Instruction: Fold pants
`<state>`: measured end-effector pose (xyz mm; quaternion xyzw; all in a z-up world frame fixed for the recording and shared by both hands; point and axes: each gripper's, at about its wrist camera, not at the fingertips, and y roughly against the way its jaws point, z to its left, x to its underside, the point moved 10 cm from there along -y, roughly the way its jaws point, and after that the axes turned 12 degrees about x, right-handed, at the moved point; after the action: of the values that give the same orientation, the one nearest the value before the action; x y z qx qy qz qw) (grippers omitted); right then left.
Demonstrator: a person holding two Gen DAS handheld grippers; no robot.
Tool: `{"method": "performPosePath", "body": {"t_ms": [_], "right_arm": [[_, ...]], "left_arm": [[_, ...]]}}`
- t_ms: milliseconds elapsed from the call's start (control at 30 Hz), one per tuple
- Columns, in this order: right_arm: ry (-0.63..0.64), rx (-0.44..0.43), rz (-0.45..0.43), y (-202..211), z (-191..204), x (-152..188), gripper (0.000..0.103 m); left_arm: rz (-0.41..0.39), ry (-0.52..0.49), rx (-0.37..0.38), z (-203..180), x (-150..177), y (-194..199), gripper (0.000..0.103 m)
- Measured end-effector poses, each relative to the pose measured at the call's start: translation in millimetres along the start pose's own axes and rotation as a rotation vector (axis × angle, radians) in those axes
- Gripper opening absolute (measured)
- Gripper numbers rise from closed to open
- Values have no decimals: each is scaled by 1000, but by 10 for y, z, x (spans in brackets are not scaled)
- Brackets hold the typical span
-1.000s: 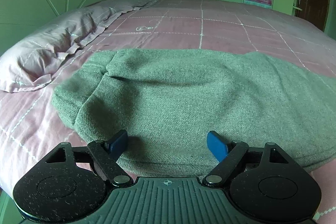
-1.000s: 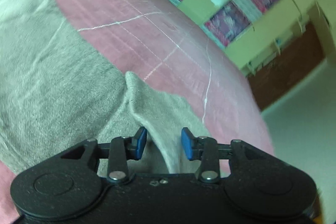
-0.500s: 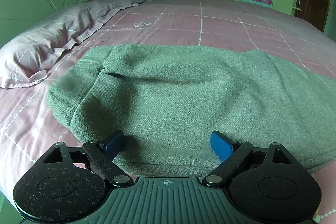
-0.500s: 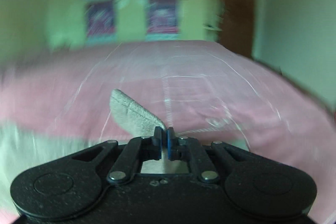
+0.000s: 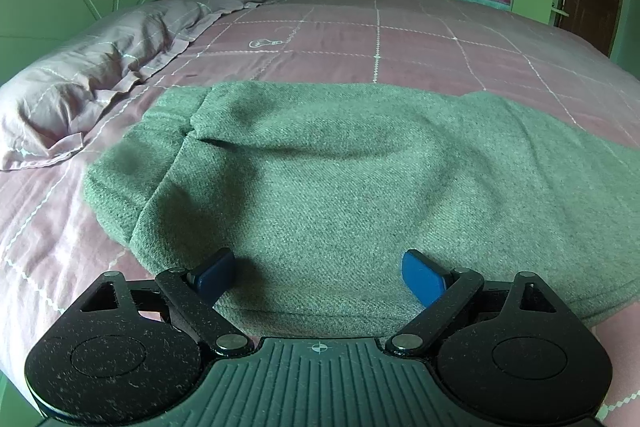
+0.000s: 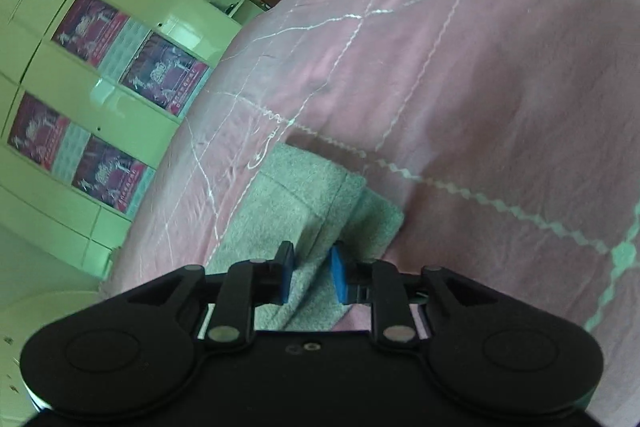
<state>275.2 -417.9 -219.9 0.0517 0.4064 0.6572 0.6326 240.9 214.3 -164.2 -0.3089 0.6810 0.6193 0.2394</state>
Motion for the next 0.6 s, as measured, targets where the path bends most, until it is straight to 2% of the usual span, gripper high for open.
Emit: {"method": "performPosePath", "body": {"t_ms": [33,167,233,333,433,500,533,600], "right_arm": [[6,-1,6,-17,33,-7,0],[78,-92,-88,382,316,-109,0],[83,-102,-105,507,349,-131,0],[71,-76,-85,466,213,-119,0],[61,-7,-30,180,-39,-43,0],[26,-4,15,93,-137,13,3],[14,-18,2,147,-142,0,12],[3,-23,-60,329,-176,-40,24]], "left_arm": [[2,-1,2,-3,1,-2,90],[7,-5,14,6,-1,-12,91],[4,-6,16,6,4,-10,91],[1,-7,14,2,13,-9,91],[2,-8,17,-3,16,-6,91],[4,-8,22,-2,16,-3,91],[6,-8,25,-1,16,2,91],[6,-9,29,0,19,6,91]]}}
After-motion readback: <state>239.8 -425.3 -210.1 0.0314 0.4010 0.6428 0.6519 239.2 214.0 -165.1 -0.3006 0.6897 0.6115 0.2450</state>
